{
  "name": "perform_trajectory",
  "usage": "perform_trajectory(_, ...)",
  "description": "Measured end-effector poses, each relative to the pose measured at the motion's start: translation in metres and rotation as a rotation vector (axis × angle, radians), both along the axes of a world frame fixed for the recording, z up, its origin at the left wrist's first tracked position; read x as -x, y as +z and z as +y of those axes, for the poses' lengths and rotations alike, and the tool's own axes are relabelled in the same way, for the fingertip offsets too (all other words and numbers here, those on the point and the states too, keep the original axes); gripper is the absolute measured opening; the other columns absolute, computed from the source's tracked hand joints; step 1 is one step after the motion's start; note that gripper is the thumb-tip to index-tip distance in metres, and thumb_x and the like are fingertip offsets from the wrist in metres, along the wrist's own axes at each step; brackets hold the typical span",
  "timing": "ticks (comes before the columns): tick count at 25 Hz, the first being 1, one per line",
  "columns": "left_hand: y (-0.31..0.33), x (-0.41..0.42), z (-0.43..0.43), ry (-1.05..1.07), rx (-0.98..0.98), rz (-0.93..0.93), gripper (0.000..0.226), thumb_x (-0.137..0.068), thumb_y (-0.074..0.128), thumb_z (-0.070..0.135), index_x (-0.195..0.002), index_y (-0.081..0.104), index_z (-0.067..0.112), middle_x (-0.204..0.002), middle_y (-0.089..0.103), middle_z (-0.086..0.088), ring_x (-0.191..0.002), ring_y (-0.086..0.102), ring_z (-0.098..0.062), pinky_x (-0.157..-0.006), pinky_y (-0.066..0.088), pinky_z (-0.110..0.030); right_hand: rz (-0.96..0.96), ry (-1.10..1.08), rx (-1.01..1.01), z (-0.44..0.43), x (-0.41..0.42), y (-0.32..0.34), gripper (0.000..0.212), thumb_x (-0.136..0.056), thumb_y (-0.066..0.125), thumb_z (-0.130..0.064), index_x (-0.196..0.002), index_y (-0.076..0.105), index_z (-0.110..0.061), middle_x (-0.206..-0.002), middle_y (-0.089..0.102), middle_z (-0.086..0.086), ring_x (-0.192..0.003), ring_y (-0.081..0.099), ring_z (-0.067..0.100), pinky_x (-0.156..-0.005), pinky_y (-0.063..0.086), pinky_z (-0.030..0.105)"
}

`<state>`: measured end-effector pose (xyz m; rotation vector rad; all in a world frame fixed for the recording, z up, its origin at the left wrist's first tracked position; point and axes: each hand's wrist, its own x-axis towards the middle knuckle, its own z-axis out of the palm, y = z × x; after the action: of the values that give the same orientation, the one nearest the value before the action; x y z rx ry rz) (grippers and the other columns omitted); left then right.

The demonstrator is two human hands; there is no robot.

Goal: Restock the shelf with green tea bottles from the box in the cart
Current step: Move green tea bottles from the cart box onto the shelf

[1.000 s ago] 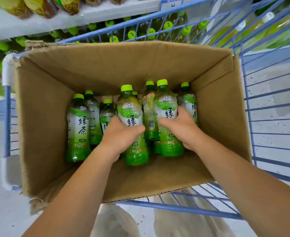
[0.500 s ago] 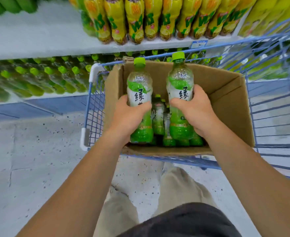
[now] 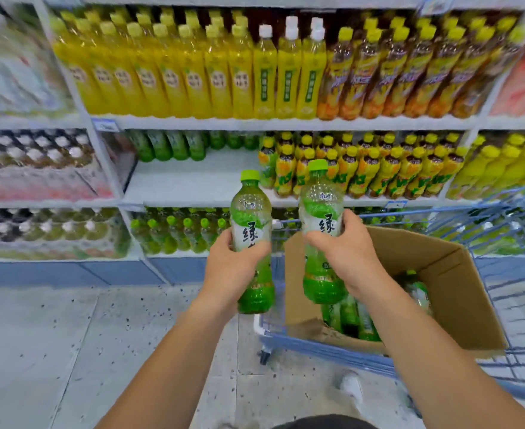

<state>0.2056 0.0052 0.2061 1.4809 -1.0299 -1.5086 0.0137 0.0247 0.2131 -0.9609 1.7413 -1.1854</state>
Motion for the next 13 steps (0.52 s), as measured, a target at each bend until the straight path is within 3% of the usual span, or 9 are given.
perform_trajectory(4,0.026,-0.063,-0.025,-0.005,0.059,-0.017,0.028,-0.075,0.079,0.024,-0.099,0.067,0.033,-0.082,0.074,0.009,-0.076,0.073,-0.014,-0.055,0.056,-0.025,0.007,0.003,0.009,-0.022,-0.055,0.026,0.042,-0.064,0.08,-0.035,-0.101,0.06,-0.04,-0.086,0.073,-0.016,-0.075,0.071,0.007,-0.064,0.058,0.034)
perform_trajectory(9,0.031,-0.108,-0.057,0.008,0.107,-0.01,0.034,-0.072,0.081,0.026,-0.101,0.067,0.034,-0.087,0.075,0.011,-0.076,0.072,-0.009,-0.055,0.054,-0.018,0.052,0.054,0.018,-0.068,-0.104,0.027,0.042,-0.062,0.08,-0.04,-0.101,0.063,-0.039,-0.088,0.072,-0.015,-0.082,0.071,0.011,-0.067,0.056,0.036)
perform_trajectory(13,0.016,-0.136,-0.096,0.033,0.122,-0.049,0.043,-0.064,0.081,0.034,-0.105,0.067,0.036,-0.092,0.076,0.01,-0.081,0.073,-0.008,-0.065,0.059,-0.026,0.021,0.086,0.034,-0.125,-0.138,0.004,0.047,-0.066,0.082,-0.035,-0.109,0.063,-0.032,-0.095,0.073,-0.009,-0.085,0.071,0.014,-0.071,0.058,0.039)
